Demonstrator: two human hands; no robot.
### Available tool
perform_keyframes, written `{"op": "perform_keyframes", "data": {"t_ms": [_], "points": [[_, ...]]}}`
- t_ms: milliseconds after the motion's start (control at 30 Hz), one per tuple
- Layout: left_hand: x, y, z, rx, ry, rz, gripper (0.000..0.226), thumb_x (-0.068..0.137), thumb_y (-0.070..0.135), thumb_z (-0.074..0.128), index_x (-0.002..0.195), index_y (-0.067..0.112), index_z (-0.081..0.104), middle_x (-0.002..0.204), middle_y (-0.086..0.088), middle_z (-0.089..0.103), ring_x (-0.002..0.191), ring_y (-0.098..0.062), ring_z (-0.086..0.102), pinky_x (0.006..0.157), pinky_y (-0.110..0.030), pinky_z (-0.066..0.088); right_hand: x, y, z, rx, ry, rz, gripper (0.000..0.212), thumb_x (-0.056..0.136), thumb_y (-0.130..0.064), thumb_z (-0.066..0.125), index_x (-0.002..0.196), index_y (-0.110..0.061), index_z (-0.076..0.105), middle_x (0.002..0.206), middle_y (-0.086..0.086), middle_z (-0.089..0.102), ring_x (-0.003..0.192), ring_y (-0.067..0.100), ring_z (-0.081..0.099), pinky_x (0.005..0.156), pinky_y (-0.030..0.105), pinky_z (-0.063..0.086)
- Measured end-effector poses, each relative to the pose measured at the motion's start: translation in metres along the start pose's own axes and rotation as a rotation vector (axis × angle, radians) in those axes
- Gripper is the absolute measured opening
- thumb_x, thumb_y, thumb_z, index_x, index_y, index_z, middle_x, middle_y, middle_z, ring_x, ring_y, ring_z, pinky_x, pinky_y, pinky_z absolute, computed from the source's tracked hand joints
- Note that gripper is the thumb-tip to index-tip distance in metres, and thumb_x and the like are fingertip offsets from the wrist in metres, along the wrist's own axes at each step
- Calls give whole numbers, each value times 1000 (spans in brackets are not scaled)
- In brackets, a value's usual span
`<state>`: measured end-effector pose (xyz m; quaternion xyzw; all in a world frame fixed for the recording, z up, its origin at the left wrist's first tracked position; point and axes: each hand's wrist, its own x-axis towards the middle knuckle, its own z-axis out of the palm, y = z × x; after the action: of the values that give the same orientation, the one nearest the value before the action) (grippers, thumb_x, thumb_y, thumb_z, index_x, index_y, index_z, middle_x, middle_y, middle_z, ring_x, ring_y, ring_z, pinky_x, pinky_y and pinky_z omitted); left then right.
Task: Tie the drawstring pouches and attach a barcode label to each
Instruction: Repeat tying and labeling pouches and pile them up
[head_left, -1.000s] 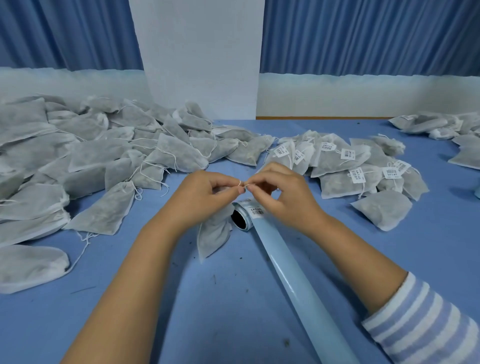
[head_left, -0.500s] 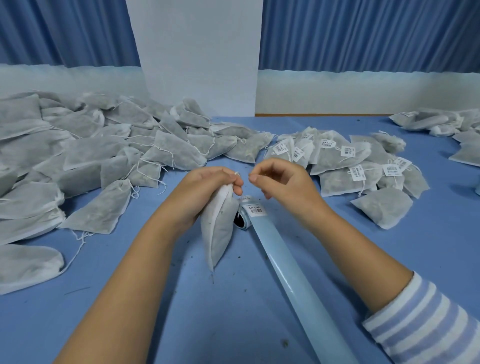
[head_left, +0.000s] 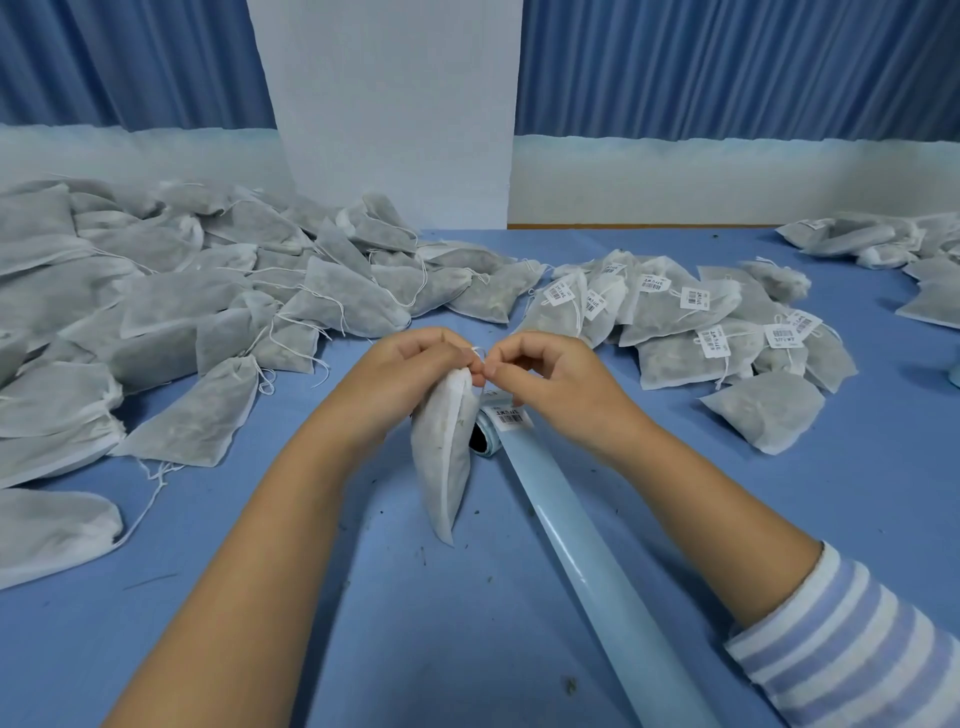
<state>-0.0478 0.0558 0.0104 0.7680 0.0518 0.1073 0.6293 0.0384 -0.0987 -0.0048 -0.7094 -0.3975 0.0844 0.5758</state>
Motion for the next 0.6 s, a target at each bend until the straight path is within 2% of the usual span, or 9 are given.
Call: {"op": "perform_keyframes", "data": {"t_ms": [67,167,267,367,433,533,600], "points": [[2,-1,2,54,108,86,26,91,12,63,70,24,74,89,11,73,71,1,61,60,-8,43,1,1,1,-9,15,14,20,93,-6,59,78,-19,64,70,-20,62,68,-3,54,71,19,45],[5,-3,0,173,240,160,15,84,12,73,72,21,77,105,12,64,76,-1,56,66,-6,41,1,2,3,-30,42,4,20,93,-7,59,79,-20,62,74,-17,57,71,1,53,76,28,47],[5,-4,-2,148,244,149,18,84,10,73,69,20,76,100,10,65,75,6,57,65,-6,41,0,2,5,39,53,-2,15,89,-6,66,81,-18,61,75,-16,60,72,4,55,71,26,47],[5,-4,0,155,231,148,24,85,7,72,65,20,74,96,8,65,71,10,57,63,-5,41,-2,2,6,87,93,-49,24,83,-2,74,83,-17,55,83,-6,65,74,10,59,68,22,47],[6,-5,0,175,231,138,18,85,8,72,67,14,74,94,8,65,68,8,56,60,-5,41,-1,2,5,88,127,-88,26,82,2,73,82,-18,55,82,-4,66,73,11,59,66,21,46],[5,-4,1,230,226,132,13,84,10,71,72,6,74,93,4,66,69,3,55,59,-6,40,0,3,5,-27,158,-100,23,85,-3,70,89,-24,66,81,-10,66,72,7,59,66,18,47],[4,-2,2,260,209,135,16,84,9,70,69,8,72,93,-3,68,70,0,55,59,-9,39,0,4,5,-146,153,-102,19,87,-7,69,92,-25,71,84,-7,69,74,10,61,69,20,49]]}}
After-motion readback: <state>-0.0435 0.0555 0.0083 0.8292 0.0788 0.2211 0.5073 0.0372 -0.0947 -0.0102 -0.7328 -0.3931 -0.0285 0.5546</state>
